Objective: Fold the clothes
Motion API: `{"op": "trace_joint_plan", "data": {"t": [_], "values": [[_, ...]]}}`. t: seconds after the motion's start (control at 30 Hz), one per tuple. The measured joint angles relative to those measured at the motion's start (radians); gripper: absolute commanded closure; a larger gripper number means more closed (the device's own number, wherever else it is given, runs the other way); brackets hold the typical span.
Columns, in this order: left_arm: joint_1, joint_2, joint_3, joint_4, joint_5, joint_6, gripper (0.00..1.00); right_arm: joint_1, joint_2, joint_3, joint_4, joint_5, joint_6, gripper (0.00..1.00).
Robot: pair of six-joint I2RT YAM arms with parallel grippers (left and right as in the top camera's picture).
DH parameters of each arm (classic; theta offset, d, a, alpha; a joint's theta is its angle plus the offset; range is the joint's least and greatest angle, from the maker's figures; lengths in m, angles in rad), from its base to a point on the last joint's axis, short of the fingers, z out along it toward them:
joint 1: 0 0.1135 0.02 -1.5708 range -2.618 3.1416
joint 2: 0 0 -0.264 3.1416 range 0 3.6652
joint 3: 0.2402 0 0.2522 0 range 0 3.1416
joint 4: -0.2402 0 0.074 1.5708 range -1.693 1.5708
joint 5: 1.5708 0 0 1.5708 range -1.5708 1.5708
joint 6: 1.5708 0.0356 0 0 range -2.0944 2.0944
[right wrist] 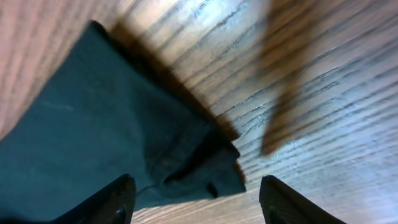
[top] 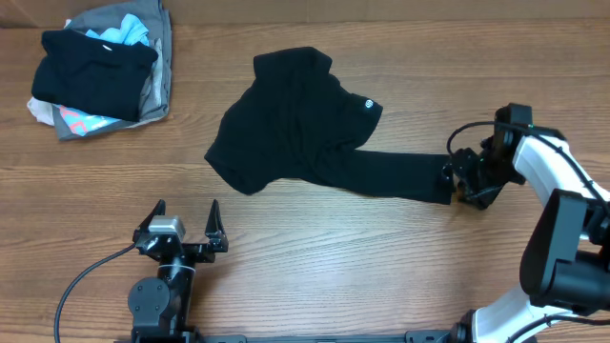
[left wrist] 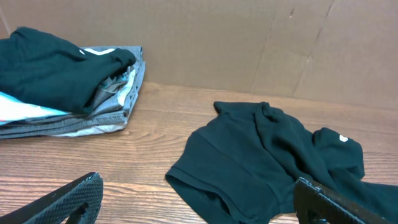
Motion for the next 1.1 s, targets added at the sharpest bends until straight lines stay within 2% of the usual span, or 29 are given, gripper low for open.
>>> {"op": "trace_joint_plan", "data": {"t": [0.13, 0.3, 0.67, 0.7, 0.83, 0.97, 1.1], "values": [[0.0, 0.0, 0.0, 0.0, 0.0, 0.0, 0.0, 0.0, 0.0, -0.045, 0.057, -0.007, -0.002, 0.43], [0.0, 0.0, 0.0, 0.0, 0.0, 0.0, 0.0, 0.0, 0.0, -0.053, 0.093, -0.012, -0.006, 0.43], [0.0, 0.0, 0.0, 0.0, 0.0, 0.0, 0.0, 0.0, 0.0, -0.055, 0.132, -0.001, -0.006, 0.56], [0.0, 0.0, 0.0, 0.0, 0.0, 0.0, 0.0, 0.0, 0.0, -0.055, 0.132, 0.005, -0.006, 0.64], [0.0, 0.0, 0.0, 0.0, 0.0, 0.0, 0.0, 0.0, 0.0, -0.055, 0.134, 0.013, -0.005, 0.7], [0.0, 0.0, 0.0, 0.0, 0.0, 0.0, 0.0, 0.003, 0.0, -0.055, 0.137, 0.024, -0.003, 0.96], [0.0, 0.0, 0.0, 0.0, 0.0, 0.0, 0.0, 0.004, 0.0, -0.039, 0.109, 0.035, -0.006, 0.96]]}}
